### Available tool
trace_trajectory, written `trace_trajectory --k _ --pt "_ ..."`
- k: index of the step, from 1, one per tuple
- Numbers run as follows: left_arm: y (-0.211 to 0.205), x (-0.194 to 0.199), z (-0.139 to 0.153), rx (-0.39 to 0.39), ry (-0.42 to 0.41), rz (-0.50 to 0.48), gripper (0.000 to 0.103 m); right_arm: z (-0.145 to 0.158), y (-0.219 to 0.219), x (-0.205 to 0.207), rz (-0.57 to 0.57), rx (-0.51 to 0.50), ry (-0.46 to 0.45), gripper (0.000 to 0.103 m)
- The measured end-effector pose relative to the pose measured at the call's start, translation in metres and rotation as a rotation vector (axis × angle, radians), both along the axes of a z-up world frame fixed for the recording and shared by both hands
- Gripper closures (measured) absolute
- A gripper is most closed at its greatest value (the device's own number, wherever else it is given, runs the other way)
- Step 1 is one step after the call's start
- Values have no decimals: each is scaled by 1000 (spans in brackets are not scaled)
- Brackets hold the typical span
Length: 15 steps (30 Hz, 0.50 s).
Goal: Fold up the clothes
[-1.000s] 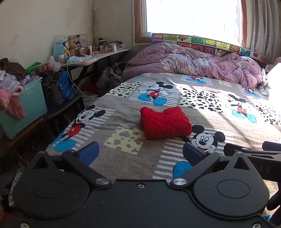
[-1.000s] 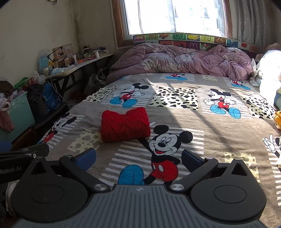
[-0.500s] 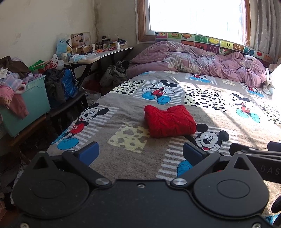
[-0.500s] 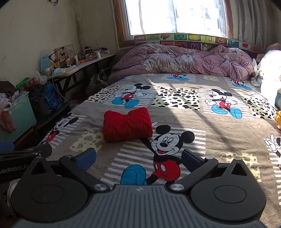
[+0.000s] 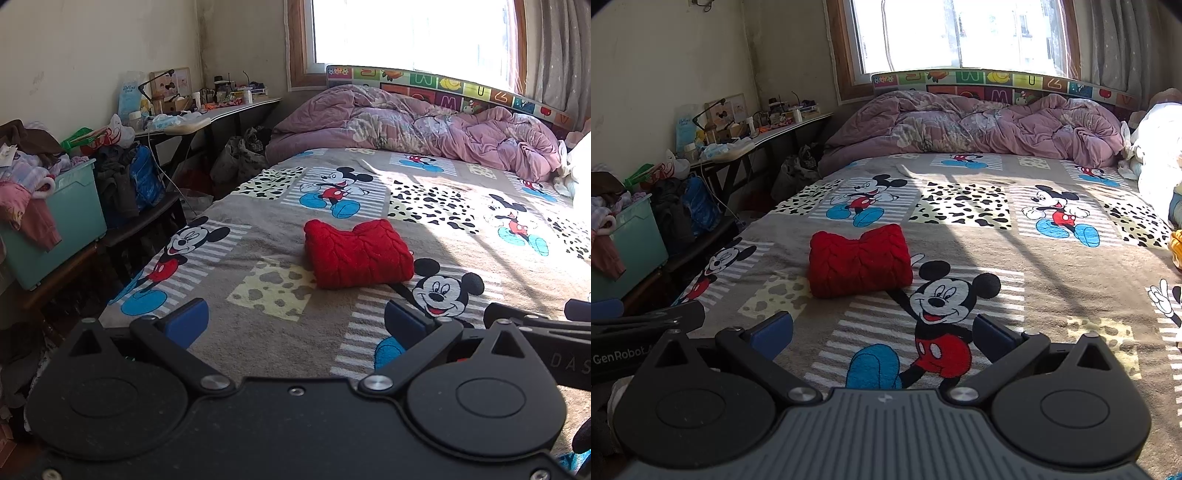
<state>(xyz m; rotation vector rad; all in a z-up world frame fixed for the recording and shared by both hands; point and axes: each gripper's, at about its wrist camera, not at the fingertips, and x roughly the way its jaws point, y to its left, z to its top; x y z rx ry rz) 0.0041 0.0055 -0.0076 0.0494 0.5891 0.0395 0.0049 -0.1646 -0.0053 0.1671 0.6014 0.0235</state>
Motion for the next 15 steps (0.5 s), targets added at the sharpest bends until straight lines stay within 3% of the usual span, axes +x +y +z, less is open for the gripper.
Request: trace_trajectory --k 15 --pt "1 0 0 6 0 1 0 -2 0 -2 -3 0 0 1"
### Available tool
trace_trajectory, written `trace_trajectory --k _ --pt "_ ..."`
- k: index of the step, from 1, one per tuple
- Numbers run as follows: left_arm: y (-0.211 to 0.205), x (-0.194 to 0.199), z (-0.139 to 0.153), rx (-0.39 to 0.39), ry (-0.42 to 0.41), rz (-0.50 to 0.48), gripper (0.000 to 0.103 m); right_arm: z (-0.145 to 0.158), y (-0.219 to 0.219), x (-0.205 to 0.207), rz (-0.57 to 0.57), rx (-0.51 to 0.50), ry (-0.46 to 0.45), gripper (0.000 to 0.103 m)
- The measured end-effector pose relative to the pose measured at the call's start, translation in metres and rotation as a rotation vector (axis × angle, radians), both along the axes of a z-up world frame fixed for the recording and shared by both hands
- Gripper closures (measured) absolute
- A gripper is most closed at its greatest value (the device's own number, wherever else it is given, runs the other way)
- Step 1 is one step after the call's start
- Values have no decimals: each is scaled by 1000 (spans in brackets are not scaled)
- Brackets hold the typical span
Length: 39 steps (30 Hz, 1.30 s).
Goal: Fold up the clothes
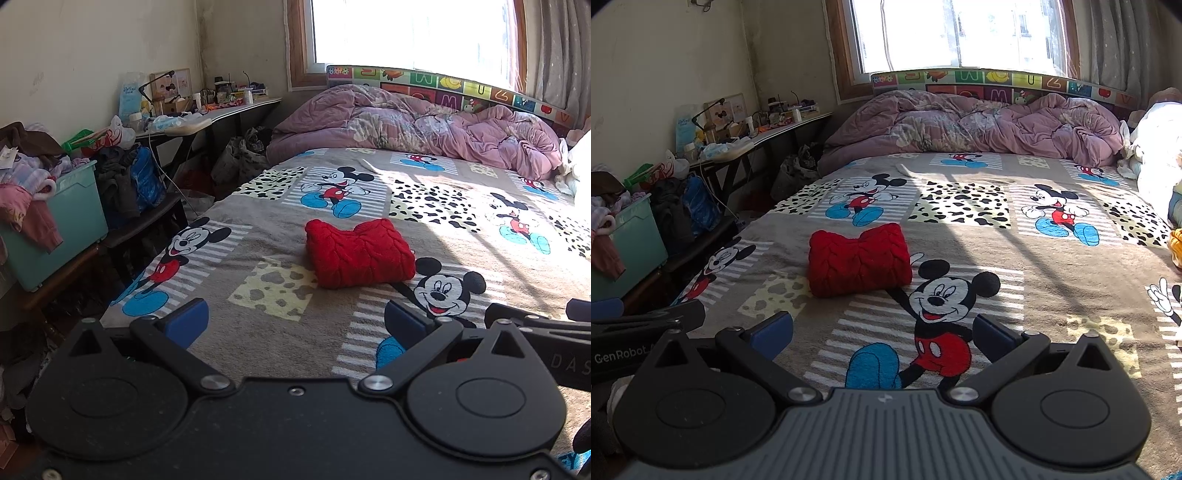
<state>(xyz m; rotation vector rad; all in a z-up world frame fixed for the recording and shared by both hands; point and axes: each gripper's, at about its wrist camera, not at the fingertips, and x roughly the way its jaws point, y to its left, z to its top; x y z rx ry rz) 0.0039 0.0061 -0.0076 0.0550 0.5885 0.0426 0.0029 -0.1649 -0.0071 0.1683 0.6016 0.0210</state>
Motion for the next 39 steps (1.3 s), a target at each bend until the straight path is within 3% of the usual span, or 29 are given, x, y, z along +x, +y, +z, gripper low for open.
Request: trace_trajectory --k 11,21,29,33,39 --pt "-2 12 -8 -10 33 14 0 -8 -3 7 -5 11 6 1" --pt "-20 42 -37 74 53 -4 0 -38 -18 29 14 81 50 1" --pt "-6 92 -65 -18 2 39 0 -61 -42 50 6 91 63 1" --pt "-2 129 -79 -27 137 5 0 -75 -57 63 8 83 46 1" --pt "-22 168 -95 14 150 -33 1 -103 -81 86 -4 109 22 1"
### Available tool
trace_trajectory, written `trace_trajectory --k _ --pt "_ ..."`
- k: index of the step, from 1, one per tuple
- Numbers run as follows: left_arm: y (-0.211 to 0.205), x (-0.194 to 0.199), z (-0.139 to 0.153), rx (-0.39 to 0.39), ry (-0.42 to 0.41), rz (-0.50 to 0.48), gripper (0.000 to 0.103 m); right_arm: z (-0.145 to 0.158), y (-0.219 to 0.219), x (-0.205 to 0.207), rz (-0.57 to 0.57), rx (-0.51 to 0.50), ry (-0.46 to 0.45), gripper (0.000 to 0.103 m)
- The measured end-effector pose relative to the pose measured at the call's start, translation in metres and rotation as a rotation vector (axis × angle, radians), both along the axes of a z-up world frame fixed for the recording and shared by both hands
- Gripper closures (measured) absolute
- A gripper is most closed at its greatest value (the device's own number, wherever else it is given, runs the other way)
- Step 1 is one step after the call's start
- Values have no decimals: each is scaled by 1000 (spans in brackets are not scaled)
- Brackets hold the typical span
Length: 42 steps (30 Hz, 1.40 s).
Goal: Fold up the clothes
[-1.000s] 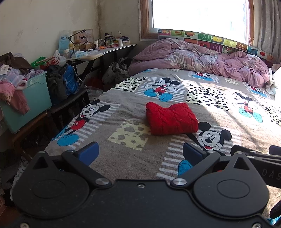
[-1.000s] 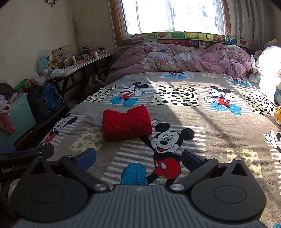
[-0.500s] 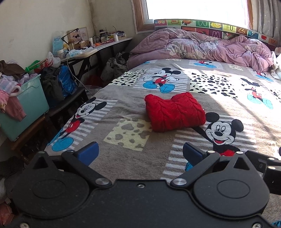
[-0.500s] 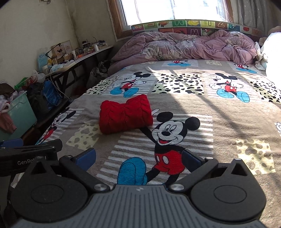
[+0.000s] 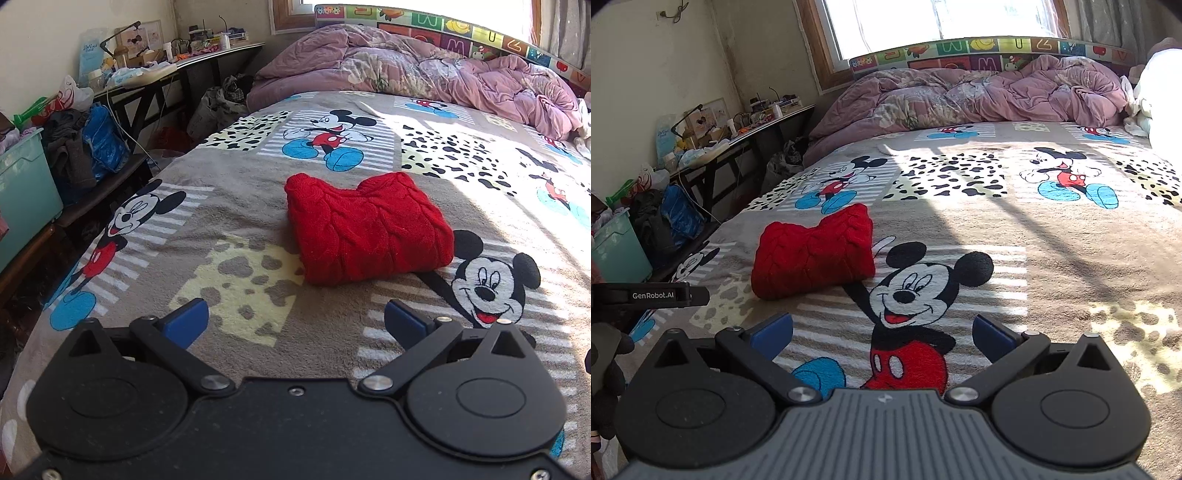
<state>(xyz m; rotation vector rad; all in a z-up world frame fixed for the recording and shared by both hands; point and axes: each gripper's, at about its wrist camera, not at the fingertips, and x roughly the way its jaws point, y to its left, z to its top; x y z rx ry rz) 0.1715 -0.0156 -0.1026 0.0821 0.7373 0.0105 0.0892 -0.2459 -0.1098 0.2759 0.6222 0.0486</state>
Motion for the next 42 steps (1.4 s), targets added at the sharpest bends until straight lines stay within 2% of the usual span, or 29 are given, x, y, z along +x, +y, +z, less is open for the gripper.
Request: trace_trajectory --k 2,6,10,14,15,19,20,21,22,23,26,32,37,42 --pt "-6 13 -5 9 -10 -6 1 -9 -1 9 23 -14 10 1" --pt "-3 40 -23 -66 -37 37 3 -25 -3 29 63 -68 33 1" --pt "9 64 -37 -88 -40 61 17 -35 -5 47 123 -46 52 0" --pt "21 92 -50 -203 -12 100 34 -46 -7 59 156 59 52 0" --pt "21 96 -53 -211 -6 104 40 -49 -7 61 158 82 50 0" --pt "15 108 -66 -217 7 95 51 -56 -5 61 171 160 38 0" --pt "12 110 -68 -226 4 85 61 -57 -5 59 169 165 40 0" --pt "10 111 -68 -233 2 71 78 -58 -5 58 166 170 42 0" --pt "5 110 -66 -227 -5 49 81 -58 -5 56 164 175 44 0" --pt "-1 108 -62 -197 -20 24 90 -59 -6 55 162 181 46 0" --pt "-21 100 -48 -140 -73 -59 95 -57 -12 45 154 192 51 0" --pt "-59 78 6 -189 -191 -210 97 -55 -41 11 113 188 62 0" --pt "-103 50 55 -184 -296 -308 97 -55 -80 -43 57 216 75 0" --pt "-143 21 85 -166 -352 -370 97 -65 -125 -114 -16 288 56 0"
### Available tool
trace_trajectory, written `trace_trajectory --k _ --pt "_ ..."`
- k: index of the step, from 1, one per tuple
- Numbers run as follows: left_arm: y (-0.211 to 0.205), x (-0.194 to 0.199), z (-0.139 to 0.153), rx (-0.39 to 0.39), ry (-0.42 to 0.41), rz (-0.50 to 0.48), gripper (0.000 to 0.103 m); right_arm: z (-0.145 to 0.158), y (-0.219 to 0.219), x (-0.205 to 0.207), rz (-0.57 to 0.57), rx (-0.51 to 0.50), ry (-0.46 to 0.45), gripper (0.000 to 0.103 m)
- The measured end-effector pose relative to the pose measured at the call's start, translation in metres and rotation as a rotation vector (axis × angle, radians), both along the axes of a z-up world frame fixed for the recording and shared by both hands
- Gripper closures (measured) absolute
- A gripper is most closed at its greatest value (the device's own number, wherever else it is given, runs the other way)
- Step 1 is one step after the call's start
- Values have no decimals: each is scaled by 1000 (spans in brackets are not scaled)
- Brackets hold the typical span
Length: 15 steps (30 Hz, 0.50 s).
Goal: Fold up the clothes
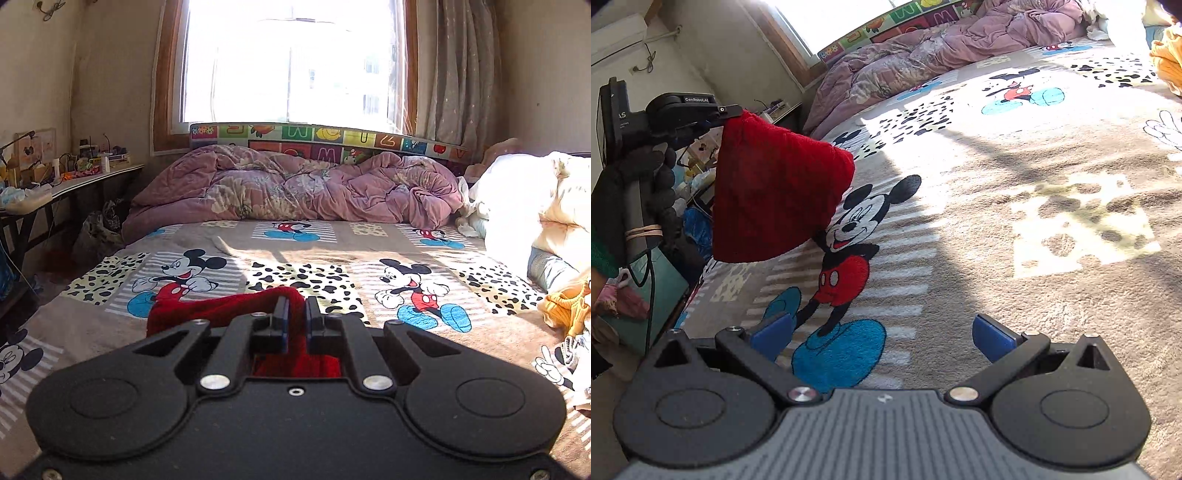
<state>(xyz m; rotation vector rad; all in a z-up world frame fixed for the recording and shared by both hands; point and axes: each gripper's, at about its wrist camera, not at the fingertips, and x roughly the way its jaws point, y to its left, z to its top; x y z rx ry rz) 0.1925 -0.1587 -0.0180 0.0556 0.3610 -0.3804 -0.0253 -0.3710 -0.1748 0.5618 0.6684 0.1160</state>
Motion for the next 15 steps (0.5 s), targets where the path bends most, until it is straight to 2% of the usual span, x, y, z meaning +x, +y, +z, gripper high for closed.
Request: trace_trajectory --k 4,7,9,12,15 --pt "-35 -27 13 39 -56 -31 97 -23 -34 -61 -57 65 -56 0" --pt "-57 -49 14 86 -119 -48 97 -48 -53 -90 -97 99 -68 0" --pt "-69 -65 13 132 -154 -77 98 -55 -63 -90 -117 119 -20 0" --pt "-88 -97 2 253 -164 -192 97 -43 -74 -93 -96 140 -80 0" --pt "-93 -131 -19 361 -140 -314 98 -42 -78 -92 -84 148 -86 0"
